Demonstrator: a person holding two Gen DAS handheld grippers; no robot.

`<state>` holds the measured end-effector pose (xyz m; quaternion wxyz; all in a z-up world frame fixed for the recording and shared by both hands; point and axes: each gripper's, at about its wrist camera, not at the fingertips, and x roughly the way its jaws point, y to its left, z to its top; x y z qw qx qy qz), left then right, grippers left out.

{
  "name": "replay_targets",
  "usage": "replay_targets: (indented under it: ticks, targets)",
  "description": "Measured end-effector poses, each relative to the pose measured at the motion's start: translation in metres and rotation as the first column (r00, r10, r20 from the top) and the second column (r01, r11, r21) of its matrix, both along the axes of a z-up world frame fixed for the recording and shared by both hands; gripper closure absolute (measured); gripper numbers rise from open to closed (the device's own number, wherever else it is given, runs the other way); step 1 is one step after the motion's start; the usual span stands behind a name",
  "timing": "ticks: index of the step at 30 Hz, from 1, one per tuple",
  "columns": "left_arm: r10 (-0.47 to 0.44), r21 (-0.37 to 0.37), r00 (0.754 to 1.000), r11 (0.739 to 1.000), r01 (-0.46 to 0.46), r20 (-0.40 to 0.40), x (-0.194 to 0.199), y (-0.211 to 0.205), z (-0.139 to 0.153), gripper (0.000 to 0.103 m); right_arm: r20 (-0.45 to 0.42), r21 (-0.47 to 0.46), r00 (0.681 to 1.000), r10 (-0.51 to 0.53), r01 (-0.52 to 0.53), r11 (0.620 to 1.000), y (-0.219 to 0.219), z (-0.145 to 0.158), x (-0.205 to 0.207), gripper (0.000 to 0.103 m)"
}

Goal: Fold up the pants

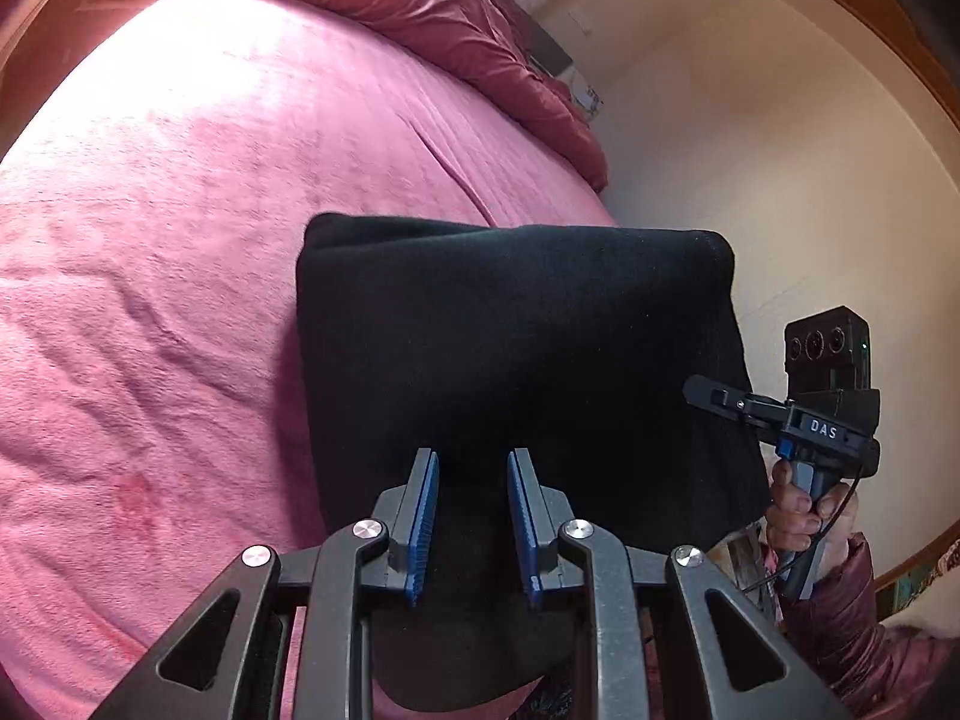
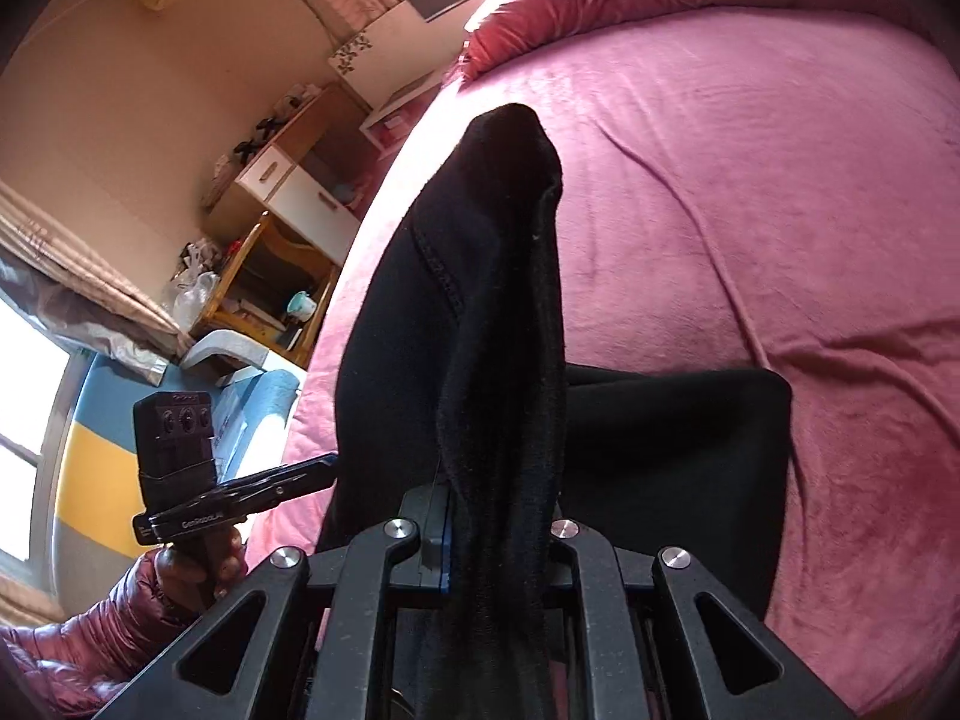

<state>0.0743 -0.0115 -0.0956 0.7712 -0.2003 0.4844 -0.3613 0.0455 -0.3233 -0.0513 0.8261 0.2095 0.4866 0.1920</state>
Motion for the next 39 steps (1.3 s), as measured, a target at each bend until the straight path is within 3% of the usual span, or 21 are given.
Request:
replay_targets:
  ticks: [7, 11, 13, 19, 23, 30, 35, 37, 38, 39]
  targets:
    - [-0.087, 0.031, 0.995, 0.996, 0.089, -0.041, -0.01, -0.035, -0.019, 0.079, -0.119, -0.009, 0.986, -0.12, 0.119, 0.993, -0.051, -0.07, -0.002, 0.09]
    - [-0.099, 0.055, 0.993, 0.993, 0.102, -0.059, -0.011, -0.046, -0.026, 0.079, -0.139, 0.078, 0.977, -0.161, 0.173, 0.982, -0.07, -0.094, -0.006, 0.089]
    - [-0.101, 0.062, 0.993, 0.993, 0.105, -0.058, -0.012, -0.047, -0.024, 0.079, -0.129, 0.107, 0.976, -0.179, 0.193, 0.975, -0.074, -0.091, -0.011, 0.085]
    - [-0.084, 0.038, 0.996, 0.996, 0.086, -0.041, -0.01, -0.035, -0.014, 0.077, -0.057, -0.023, 0.973, -0.224, 0.223, 0.974, -0.082, -0.051, -0.037, 0.077]
    - [-0.06, 0.017, 0.998, 0.998, 0.06, -0.023, -0.017, -0.017, -0.01, 0.077, -0.03, -0.035, 0.971, -0.237, 0.236, 0.971, -0.086, -0.032, -0.059, 0.077]
    - [-0.039, 0.022, 0.999, 0.999, 0.039, -0.011, -0.025, 0.006, -0.004, 0.077, -0.066, -0.101, 0.982, -0.176, 0.169, 0.98, -0.075, -0.038, -0.087, 0.077]
    - [-0.046, 0.043, 0.999, 0.998, 0.046, 0.0, -0.03, 0.013, -0.001, 0.077, -0.078, -0.168, 0.982, -0.17, 0.155, 0.974, -0.059, -0.041, -0.082, 0.077]
    - [-0.052, 0.062, 0.999, 0.997, 0.052, 0.011, -0.03, 0.013, -0.001, 0.077, -0.08, -0.221, 0.986, -0.144, 0.124, 0.967, -0.051, -0.044, -0.077, 0.08]
    - [-0.055, 0.074, 0.998, 0.996, 0.053, 0.014, -0.031, 0.012, 0.0, 0.077, -0.083, -0.258, 0.988, -0.131, 0.106, 0.96, -0.045, -0.043, -0.076, 0.094]
    - [-0.058, 0.082, 0.998, 0.995, 0.056, 0.018, -0.031, 0.01, 0.0, 0.077, -0.083, -0.286, 0.989, -0.122, 0.094, 0.953, -0.042, -0.042, -0.075, 0.095]
